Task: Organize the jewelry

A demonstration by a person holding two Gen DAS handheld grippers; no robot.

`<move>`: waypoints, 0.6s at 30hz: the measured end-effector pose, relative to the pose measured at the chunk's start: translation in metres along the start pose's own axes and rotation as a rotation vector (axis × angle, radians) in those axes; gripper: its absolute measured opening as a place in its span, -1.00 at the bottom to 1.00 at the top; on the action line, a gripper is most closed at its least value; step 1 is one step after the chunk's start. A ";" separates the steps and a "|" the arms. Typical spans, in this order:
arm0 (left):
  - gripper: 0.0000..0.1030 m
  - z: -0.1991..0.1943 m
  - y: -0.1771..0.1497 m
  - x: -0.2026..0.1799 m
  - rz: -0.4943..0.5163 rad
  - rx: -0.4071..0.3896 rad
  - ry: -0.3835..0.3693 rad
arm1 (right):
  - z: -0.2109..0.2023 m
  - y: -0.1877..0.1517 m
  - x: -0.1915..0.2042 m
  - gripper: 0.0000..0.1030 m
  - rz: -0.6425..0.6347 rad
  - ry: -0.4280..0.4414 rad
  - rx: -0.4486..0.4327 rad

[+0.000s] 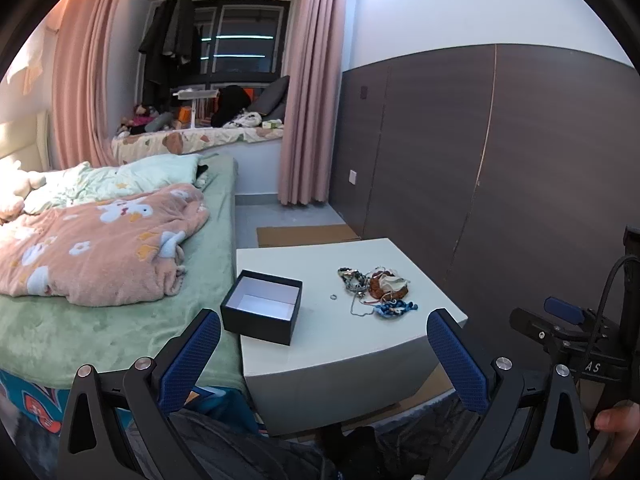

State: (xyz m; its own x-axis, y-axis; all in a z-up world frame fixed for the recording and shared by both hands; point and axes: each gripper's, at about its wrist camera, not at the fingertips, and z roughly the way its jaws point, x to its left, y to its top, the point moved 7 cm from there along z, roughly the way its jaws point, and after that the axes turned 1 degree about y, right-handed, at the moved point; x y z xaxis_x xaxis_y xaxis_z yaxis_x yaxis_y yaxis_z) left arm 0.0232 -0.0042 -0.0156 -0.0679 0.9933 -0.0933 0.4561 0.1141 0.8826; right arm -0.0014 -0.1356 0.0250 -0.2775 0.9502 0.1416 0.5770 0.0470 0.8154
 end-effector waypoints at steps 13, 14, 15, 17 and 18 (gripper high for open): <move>1.00 -0.002 0.004 -0.012 -0.001 0.004 -0.021 | -0.005 0.001 0.001 1.00 0.001 -0.004 -0.001; 1.00 -0.002 0.004 -0.013 0.001 0.004 -0.024 | -0.006 0.002 0.002 1.00 0.001 -0.003 -0.002; 1.00 -0.002 0.005 -0.013 0.002 0.004 -0.027 | -0.006 0.003 0.001 1.00 0.001 -0.005 -0.005; 1.00 -0.003 0.006 -0.015 0.007 0.000 -0.033 | -0.007 0.003 0.002 1.00 0.004 -0.007 -0.009; 1.00 -0.003 0.006 -0.016 0.010 -0.001 -0.035 | -0.008 0.005 0.001 1.00 0.008 -0.006 -0.011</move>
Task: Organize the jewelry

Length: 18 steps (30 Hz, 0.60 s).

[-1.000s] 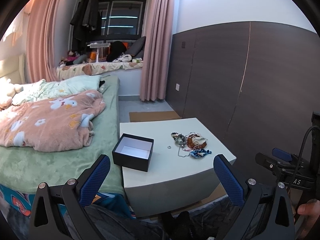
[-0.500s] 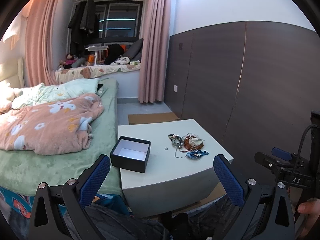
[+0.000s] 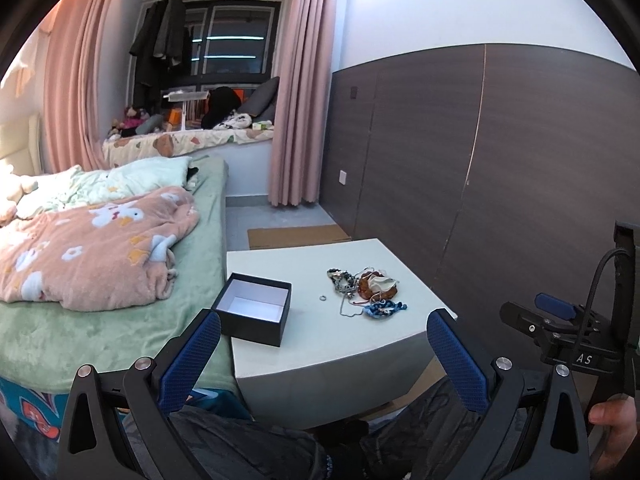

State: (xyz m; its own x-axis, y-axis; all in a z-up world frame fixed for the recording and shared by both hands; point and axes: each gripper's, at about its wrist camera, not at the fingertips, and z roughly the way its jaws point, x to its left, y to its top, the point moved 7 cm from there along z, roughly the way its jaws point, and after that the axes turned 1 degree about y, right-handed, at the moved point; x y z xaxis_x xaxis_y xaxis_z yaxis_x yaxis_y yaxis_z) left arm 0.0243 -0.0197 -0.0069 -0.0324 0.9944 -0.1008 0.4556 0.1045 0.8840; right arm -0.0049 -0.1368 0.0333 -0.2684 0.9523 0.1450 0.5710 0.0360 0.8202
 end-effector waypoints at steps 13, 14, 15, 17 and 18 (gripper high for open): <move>1.00 0.005 0.005 -0.001 -0.003 0.008 -0.039 | 0.005 0.001 0.000 1.00 0.023 0.003 0.012; 1.00 0.007 0.006 0.000 -0.006 0.008 -0.040 | 0.006 0.002 -0.001 1.00 0.024 0.002 0.014; 1.00 0.009 0.007 0.000 -0.010 0.009 -0.041 | 0.008 0.002 -0.002 1.00 0.026 0.003 0.015; 1.00 0.015 0.008 0.000 -0.015 0.012 -0.045 | 0.010 0.002 -0.005 1.00 0.031 0.004 0.018; 1.00 0.018 0.009 -0.001 -0.015 0.014 -0.047 | 0.012 0.002 -0.006 1.00 0.034 0.006 0.021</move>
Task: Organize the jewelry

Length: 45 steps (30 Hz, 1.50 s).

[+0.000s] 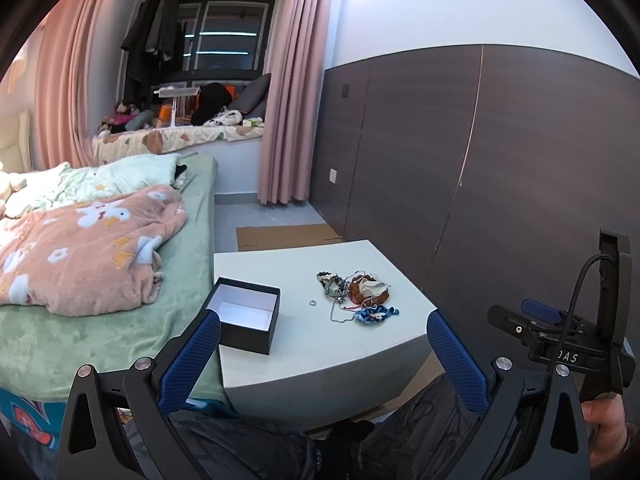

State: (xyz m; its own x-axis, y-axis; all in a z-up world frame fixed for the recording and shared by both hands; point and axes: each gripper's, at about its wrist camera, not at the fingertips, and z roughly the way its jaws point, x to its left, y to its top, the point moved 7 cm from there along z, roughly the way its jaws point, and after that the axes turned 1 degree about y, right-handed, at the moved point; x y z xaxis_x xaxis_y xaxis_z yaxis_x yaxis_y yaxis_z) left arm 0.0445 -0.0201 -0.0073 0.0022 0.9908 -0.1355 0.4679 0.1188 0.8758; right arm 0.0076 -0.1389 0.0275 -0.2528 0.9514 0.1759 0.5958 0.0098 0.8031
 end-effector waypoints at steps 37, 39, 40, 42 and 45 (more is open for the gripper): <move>0.25 0.233 -0.007 -0.019 -0.014 0.272 -0.101 | 0.166 0.018 -0.097 0.87 0.281 0.073 0.104; 0.16 0.250 -0.009 -0.017 -0.029 0.296 -0.098 | 0.178 0.022 -0.097 0.86 0.290 0.074 0.106; 0.12 0.257 -0.009 -0.016 -0.034 0.305 -0.096 | 0.184 0.023 -0.098 0.85 0.295 0.078 0.112; 0.07 0.273 -0.011 -0.013 -0.038 0.324 -0.086 | 0.195 0.021 -0.100 0.76 0.311 0.080 0.136; -0.07 0.295 -0.014 -0.010 -0.043 0.347 -0.074 | 0.206 0.018 -0.106 0.75 0.351 0.103 0.165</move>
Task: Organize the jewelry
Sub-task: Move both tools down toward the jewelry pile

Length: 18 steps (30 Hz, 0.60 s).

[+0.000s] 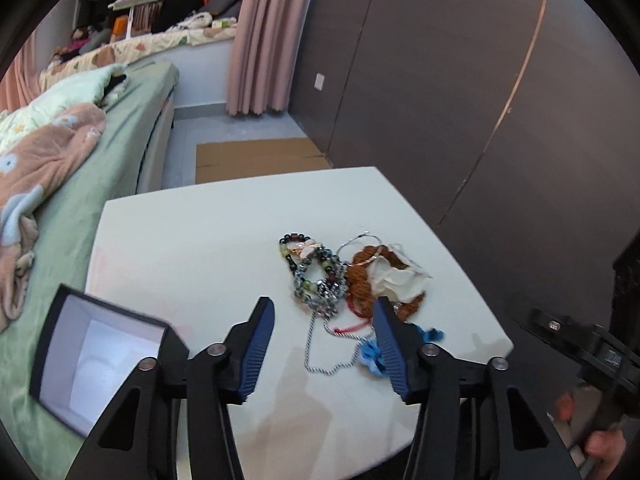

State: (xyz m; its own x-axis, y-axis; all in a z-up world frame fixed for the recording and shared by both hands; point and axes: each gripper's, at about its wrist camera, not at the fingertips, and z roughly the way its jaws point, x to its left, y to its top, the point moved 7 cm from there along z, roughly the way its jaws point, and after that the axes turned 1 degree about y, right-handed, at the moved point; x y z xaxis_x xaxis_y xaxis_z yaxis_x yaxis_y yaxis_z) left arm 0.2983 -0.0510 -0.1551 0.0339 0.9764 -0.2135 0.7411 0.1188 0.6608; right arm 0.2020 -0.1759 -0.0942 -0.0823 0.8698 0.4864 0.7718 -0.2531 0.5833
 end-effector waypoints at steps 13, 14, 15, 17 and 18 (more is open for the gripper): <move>-0.29 0.083 0.004 0.023 -0.077 0.131 0.012 | 0.051 0.006 -0.007 0.47 0.013 0.017 0.117; -0.29 0.087 0.003 0.025 -0.084 0.137 0.012 | 0.054 0.007 -0.007 0.47 0.010 0.020 0.121; -0.30 0.091 0.002 0.027 -0.089 0.143 0.017 | 0.059 0.007 -0.008 0.47 0.009 0.009 0.128; -0.40 0.098 0.002 0.028 -0.088 0.147 0.025 | 0.064 0.009 -0.011 0.47 0.009 -0.018 0.142; -0.60 0.101 0.001 0.030 -0.093 0.155 0.019 | 0.068 0.009 -0.012 0.47 0.004 -0.030 0.149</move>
State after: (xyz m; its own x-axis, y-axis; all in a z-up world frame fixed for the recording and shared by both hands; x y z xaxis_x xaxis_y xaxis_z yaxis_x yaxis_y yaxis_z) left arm 0.3676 -0.0401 -0.2338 -0.0515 0.9657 -0.2544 0.8351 0.1813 0.5194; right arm 0.2529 -0.1596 -0.1385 -0.0614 0.8819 0.4674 0.8573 -0.1932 0.4771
